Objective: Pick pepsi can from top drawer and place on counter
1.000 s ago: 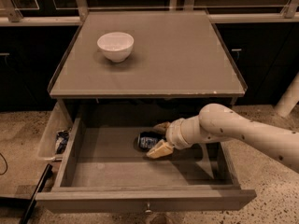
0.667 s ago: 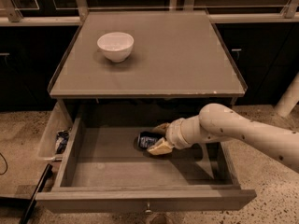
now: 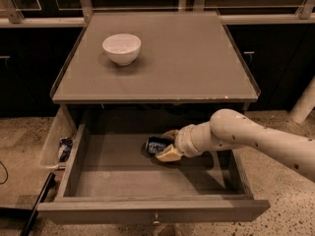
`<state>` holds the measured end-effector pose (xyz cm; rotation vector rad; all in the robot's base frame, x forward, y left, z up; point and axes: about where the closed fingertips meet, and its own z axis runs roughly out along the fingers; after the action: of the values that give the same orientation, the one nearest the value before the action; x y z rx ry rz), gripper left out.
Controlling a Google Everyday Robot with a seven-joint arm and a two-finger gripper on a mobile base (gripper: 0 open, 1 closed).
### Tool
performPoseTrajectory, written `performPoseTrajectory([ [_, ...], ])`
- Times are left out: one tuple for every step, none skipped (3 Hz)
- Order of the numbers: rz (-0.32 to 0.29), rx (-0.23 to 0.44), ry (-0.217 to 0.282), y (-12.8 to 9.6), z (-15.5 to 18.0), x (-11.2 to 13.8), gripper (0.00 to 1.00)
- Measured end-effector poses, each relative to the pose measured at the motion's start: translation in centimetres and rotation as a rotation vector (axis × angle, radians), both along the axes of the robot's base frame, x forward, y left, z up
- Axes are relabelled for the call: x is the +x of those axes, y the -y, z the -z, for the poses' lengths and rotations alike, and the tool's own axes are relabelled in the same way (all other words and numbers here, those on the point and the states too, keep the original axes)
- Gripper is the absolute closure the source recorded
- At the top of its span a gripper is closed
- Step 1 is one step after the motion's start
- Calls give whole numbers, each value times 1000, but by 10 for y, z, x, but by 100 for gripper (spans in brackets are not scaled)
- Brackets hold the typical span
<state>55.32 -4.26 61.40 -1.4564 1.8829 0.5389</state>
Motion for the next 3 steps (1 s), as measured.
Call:
performPoseTrajectory([
  [10,-21,-21,7,1,-12,100],
  [18,-31,-10,19,-17,-30,100],
  [16,-38,25,31,-50,-41,100],
])
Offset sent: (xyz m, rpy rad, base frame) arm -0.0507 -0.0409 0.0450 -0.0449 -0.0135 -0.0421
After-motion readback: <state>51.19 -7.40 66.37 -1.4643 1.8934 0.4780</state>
